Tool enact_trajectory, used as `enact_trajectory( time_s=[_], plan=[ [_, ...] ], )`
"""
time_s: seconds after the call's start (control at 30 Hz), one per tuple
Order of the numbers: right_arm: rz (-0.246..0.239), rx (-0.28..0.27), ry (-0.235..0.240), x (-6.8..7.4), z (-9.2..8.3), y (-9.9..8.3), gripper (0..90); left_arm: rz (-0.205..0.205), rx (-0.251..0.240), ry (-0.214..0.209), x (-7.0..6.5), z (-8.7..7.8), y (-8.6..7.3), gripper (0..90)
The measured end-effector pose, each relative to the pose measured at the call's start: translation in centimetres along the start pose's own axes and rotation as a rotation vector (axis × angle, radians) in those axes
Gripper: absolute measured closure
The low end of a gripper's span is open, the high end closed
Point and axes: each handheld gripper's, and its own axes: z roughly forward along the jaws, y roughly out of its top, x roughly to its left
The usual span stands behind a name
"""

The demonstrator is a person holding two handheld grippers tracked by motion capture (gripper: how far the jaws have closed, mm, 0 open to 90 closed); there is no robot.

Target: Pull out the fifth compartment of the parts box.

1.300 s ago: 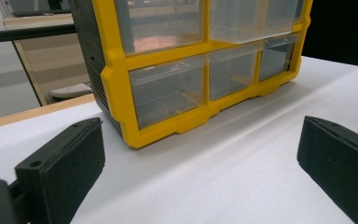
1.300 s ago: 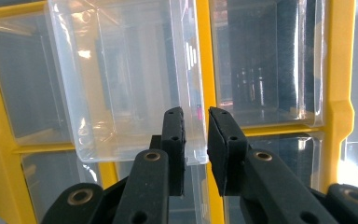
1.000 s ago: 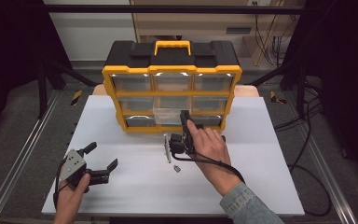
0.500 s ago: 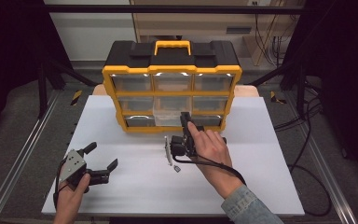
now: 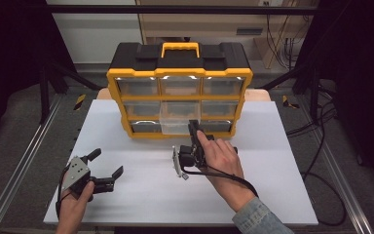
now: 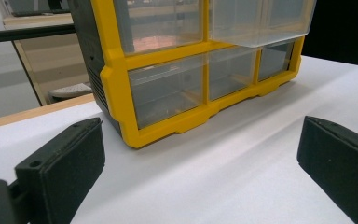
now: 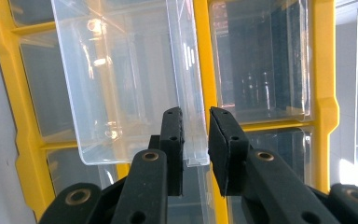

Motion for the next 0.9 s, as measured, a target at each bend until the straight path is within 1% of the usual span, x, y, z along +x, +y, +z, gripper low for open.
enact_trajectory(
  time_s=[0.9],
  plan=[
    [0.01, -0.007, 0.009, 0.0, -1.4, 0.3, 75.5, 0.003, 0.004, 0.0, 0.0, 0.0, 0.0, 0.6]
  ],
)
